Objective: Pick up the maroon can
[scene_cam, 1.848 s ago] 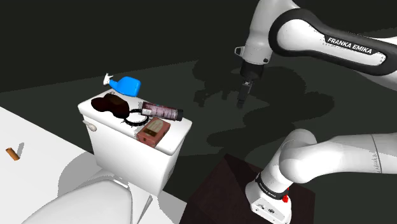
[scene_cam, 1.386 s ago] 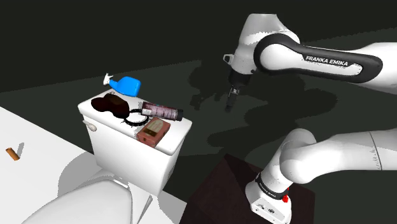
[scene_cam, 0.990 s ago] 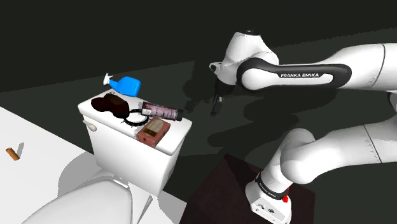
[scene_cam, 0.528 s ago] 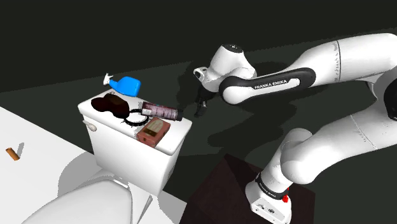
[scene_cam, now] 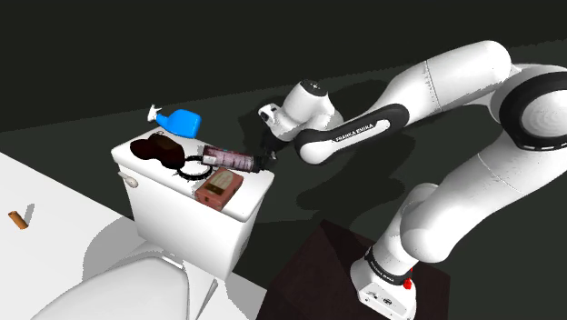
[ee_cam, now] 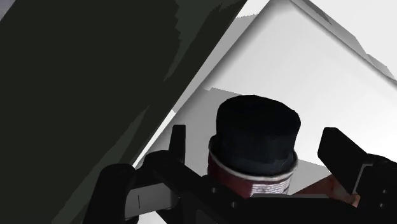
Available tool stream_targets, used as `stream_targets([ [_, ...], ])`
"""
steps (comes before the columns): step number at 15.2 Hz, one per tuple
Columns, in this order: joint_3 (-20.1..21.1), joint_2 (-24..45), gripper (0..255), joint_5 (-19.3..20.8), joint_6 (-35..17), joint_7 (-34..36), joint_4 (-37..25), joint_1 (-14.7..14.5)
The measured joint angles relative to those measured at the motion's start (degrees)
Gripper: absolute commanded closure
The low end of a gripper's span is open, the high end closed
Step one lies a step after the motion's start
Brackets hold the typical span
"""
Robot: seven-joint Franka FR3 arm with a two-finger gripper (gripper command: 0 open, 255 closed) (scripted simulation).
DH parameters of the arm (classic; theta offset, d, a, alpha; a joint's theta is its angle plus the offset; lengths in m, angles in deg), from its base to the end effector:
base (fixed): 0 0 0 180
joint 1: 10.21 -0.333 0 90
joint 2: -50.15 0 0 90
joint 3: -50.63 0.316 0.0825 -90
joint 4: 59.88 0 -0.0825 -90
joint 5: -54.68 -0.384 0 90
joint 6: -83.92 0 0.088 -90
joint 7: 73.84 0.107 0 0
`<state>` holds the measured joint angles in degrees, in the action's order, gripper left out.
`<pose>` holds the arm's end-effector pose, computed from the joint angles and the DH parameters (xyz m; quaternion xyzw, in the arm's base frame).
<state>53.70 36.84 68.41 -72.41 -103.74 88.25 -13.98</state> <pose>0.4541 0.0634 0.3790 0.8942 0.4013 0.1660 0.1091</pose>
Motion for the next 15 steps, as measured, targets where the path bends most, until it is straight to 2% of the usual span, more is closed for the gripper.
stream_targets([
  [5,0.6,3.3,0,2.5,-4.5,2.1,1.1,1.2],
  [6,0.7,3.6,255,2.8,-4.9,2.3,1.2,1.3],
  [15,0.8,3.8,255,3.1,-5.2,2.7,1.3,1.4],
])
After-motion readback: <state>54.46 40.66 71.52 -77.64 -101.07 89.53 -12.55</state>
